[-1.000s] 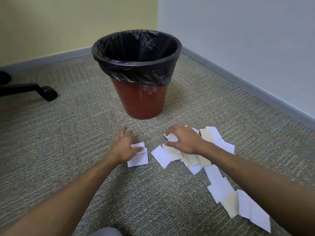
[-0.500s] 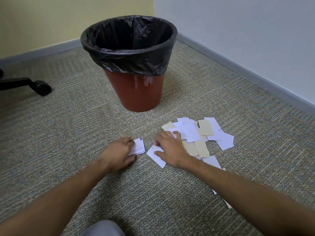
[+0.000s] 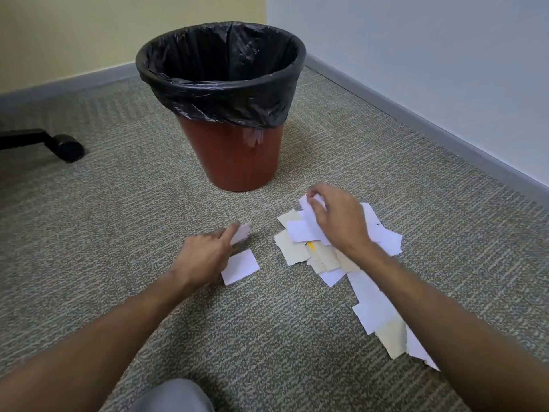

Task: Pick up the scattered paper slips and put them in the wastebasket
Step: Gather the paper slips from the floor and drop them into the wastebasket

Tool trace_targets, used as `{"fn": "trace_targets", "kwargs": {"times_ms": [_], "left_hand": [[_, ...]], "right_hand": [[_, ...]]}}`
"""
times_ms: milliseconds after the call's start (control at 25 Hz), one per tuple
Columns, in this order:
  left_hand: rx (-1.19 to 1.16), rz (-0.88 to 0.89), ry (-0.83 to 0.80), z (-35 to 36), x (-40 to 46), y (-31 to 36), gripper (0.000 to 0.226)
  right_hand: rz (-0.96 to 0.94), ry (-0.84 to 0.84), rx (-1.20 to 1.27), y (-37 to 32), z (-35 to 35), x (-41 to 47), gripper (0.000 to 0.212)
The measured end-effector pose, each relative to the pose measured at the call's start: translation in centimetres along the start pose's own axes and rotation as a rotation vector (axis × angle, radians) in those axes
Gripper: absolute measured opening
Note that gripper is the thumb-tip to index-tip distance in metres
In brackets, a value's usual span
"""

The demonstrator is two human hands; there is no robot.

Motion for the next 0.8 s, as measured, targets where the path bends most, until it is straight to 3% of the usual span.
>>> {"fn": "trace_targets", "kwargs": {"times_ms": [120,240,360,440,560,720,800], "left_hand": [[-0.136,-0.09,0.062,-1.6,1.0,0.2,0.061],[-0.15,-0.105,0.039,-1.6,1.4,1.2,0.036],[0.008,-0.053,-0.072,0.0,0.6,2.4,0.037],[0.08,-0.011,-0.169,1.5,-0.1,2.6,0.056],[0.11,0.053,-0.276,2.9,-1.1,2.4,0.065],[0.078,0.169,-0.262,2.6,-1.0,2.9,0.04],[0.072,0.175,-0.259,2.3,-0.8,3.0,0.034]], "right_hand": [[-0.249,-0.012,-0.472,0.0,0.6,1.7,0.014],[-0.484,-0.185,-0.614,-1.0,3.5,0.8,0.012],[-0.363,-0.471,-0.75,0.1,5.9,-0.9,0.081],[-0.313,-0.606,-0.791,0.8,6.8,-1.8,0.091],[-0.329,-0.607,-0.77,0.8,7.2,-2.0,0.066],[-0.444,-0.479,-0.766,0.1,6.8,-2.2,0.018],[-0.491,-0.405,-0.693,-0.3,6.1,-2.0,0.015]]}}
Point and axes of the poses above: each hand's wrist, its own x-axis towards the middle knuckle, its own z-axis out of the palm, y = z × x, the point moved 7 cm from there along x, towards the middle knuckle, and after that the axes turned 7 degrees about x, right-handed, at the moved point
